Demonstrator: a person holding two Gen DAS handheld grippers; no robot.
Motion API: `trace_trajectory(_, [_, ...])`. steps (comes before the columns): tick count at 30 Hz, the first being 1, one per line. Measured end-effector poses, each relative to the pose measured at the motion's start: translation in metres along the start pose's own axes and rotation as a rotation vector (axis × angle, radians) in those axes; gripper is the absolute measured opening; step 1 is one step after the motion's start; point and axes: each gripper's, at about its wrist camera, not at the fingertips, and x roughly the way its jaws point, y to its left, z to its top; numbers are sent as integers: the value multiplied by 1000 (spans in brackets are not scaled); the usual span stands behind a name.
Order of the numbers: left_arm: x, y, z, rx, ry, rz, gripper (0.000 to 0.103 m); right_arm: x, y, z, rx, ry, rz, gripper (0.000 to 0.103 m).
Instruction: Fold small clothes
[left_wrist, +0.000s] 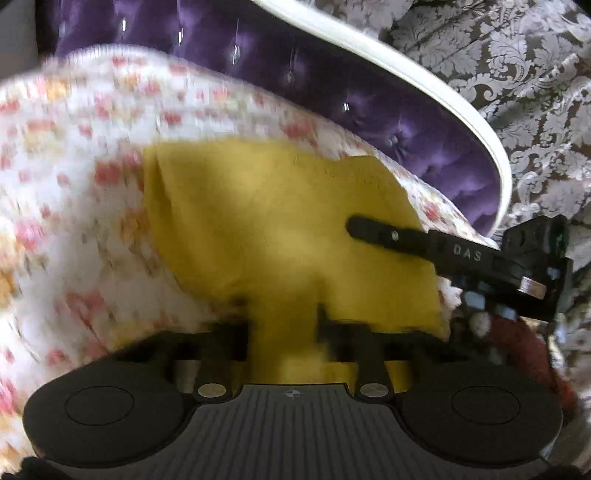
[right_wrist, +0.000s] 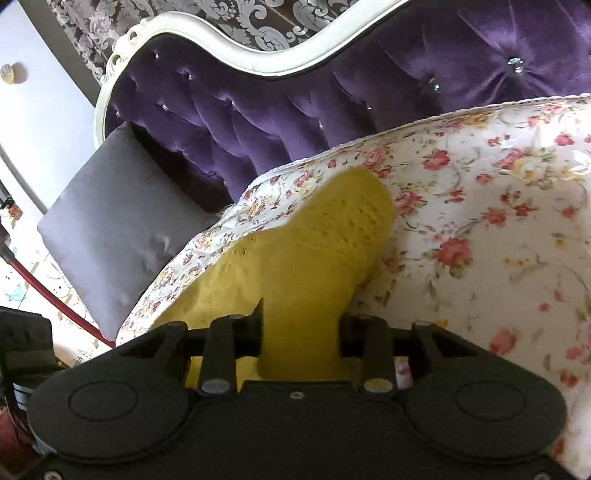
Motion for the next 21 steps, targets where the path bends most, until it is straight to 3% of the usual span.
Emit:
trace_trajectory(3, [-8,-13,-7,50,4,17,18,-9,12,-5,-1,3,-45,42])
trace_trajectory(7, [-27,-23,-24,11,45,-52,18,-35,27,-18,2,39,-95,41])
trace_trajectory(16, [-76,-58,-119,5,151,-132,18,-114,54,-87,27,126,-139,43])
trace_trajectory(19, [-84,-64,-141,17,154,-96,21,-132,65,-106,-23,134,-189,53])
trace_trajectory(21, [-91,-65,-154,49,113,-41,22,-143,71,-117,-78,103,-258,60])
